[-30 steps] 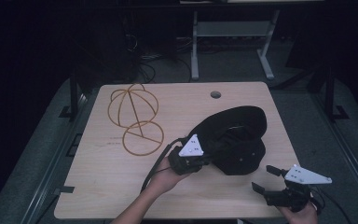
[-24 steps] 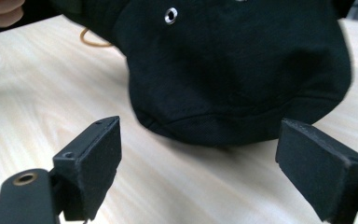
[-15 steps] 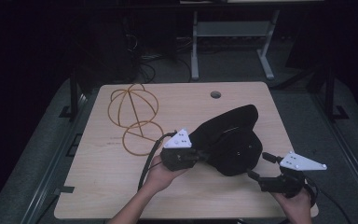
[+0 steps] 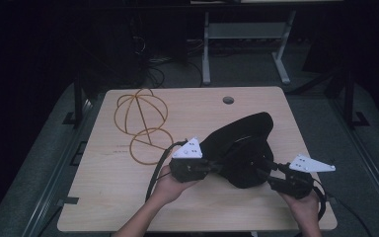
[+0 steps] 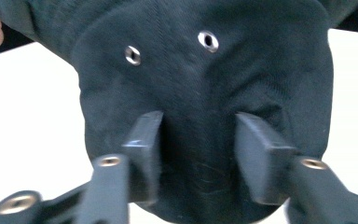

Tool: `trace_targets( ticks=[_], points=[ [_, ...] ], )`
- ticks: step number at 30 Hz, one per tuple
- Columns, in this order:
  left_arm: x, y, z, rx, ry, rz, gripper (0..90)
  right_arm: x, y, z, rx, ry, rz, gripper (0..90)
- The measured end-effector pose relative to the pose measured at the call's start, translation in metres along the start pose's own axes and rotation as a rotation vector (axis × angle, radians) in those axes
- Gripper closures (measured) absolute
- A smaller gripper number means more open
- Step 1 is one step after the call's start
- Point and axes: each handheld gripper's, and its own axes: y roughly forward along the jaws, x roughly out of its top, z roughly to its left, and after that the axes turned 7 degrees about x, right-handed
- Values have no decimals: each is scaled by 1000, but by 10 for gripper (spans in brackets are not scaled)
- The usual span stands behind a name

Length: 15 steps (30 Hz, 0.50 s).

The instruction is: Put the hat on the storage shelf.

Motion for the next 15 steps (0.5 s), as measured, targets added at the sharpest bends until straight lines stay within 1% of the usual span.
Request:
trace_targets(
  ticks=[2, 4, 6, 10, 13, 15],
  points=[
    [-1, 1, -1, 0, 4, 4, 856, 0, 2, 0, 12, -6, -2, 658],
    [-1, 0, -2, 6, 14, 10, 855, 0, 3, 1, 9, -15, 1, 723],
    [-1, -1, -2, 8, 16, 14, 853, -1, 2, 1, 12, -14, -4, 794],
    [-1, -3, -2, 15, 20, 19, 835, 0, 0, 3, 17, -27, -10, 862],
    [-1, -3, -3, 20, 25, 24, 810, 0, 0, 3, 25, -33, -11, 874],
    [-1, -5, -3, 19, 25, 30, 764, 0, -1, 3, 26, -32, -17, 878]
  ],
)
